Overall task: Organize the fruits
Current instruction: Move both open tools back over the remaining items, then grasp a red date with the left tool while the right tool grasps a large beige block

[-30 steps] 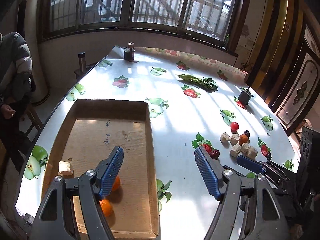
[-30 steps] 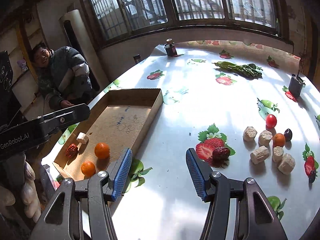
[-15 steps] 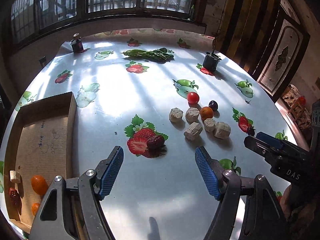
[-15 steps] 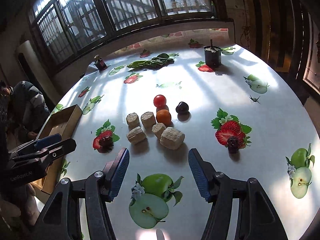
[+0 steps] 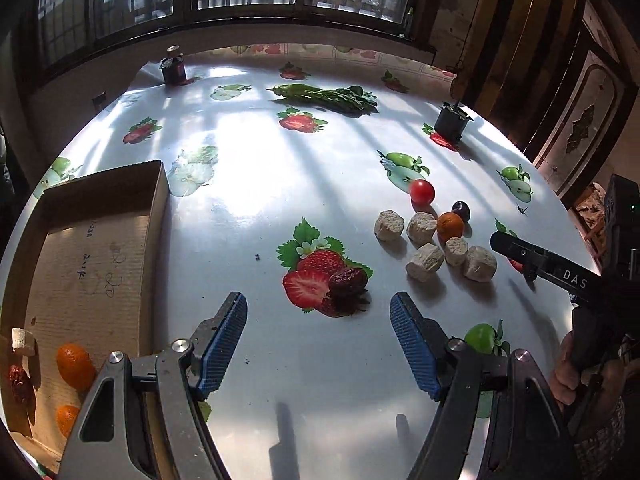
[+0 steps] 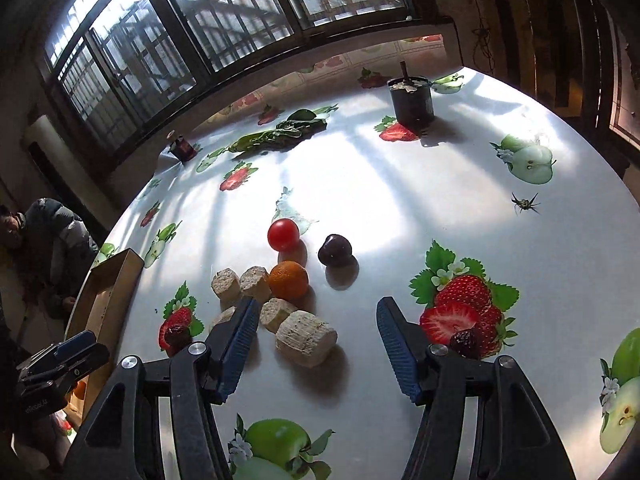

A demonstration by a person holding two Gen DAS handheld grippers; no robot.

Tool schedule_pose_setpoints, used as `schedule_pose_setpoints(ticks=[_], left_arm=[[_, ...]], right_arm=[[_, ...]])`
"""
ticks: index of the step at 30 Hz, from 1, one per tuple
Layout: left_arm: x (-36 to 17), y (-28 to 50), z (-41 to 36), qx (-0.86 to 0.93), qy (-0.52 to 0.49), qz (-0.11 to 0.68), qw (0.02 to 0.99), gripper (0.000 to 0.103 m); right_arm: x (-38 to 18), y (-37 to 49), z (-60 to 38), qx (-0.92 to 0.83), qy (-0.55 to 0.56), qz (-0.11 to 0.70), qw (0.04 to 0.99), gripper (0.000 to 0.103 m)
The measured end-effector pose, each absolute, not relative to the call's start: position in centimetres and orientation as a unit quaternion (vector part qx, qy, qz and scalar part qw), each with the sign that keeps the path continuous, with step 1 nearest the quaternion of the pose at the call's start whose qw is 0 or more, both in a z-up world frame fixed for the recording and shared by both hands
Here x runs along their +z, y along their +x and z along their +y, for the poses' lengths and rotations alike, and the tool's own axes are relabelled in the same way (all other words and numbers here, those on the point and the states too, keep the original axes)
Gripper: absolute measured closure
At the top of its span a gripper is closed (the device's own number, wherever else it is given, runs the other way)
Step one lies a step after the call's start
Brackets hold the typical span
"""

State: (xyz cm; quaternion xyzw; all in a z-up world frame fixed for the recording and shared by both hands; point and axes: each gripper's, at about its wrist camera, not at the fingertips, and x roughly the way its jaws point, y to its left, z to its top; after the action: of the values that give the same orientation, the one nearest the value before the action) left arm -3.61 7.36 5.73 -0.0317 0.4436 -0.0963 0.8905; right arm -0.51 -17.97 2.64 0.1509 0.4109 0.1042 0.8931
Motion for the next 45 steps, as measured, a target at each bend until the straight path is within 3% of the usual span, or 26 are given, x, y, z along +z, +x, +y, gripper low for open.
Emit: schedule_pose_setpoints(ticks=[11, 15, 22, 23, 24, 25, 28, 45], left_arm=[[1.9, -0.5, 4.9, -0.122, 0.01, 0.444, 0.888, 0.03], [0.8, 0.1, 5.2, -0.14, -0.008, 0.449, 0.883, 0.036], [0.8, 0.6, 4.5, -0.173, -0.026, 0.433, 0.884, 0.037], [0.8, 0.5, 4.3, -0.178, -0.021, 0.432, 0.884, 0.04], [0.8, 0.3, 4.0, -0.178, -0.013, 0.43, 0.885, 0.061], [0.7, 0.2, 3.7, -0.179, -0.006, 0.43, 0.885, 0.074], [0.8, -0.2, 3.3, -0.184, 0.005, 0.424, 0.887, 0.075], [2.5, -1.9, 5.9, -0.168, -0.052, 0.41, 0.895, 0.075]], right_arm=[[0.4, 0.3, -16.5, 0.132, 0.134, 0.432, 0.882, 0.038], [0.4, -0.1, -15.0, 0.137, 0.097, 0.43, 0.887, 0.038], [0.2, -0.1, -13.9, 0.124, 0.059, 0.427, 0.894, 0.039], [0.2, -0.1, -13.8, 0.122, 0.054, 0.427, 0.894, 0.04], [0.2, -0.2, -13.6, 0.119, 0.049, 0.427, 0.895, 0.044], [0.2, -0.2, -13.6, 0.117, 0.044, 0.427, 0.896, 0.047], [0.2, -0.4, -13.3, 0.114, 0.034, 0.426, 0.897, 0.06], [0.8, -1.0, -14.4, 0.084, 0.054, 0.405, 0.909, 0.06]])
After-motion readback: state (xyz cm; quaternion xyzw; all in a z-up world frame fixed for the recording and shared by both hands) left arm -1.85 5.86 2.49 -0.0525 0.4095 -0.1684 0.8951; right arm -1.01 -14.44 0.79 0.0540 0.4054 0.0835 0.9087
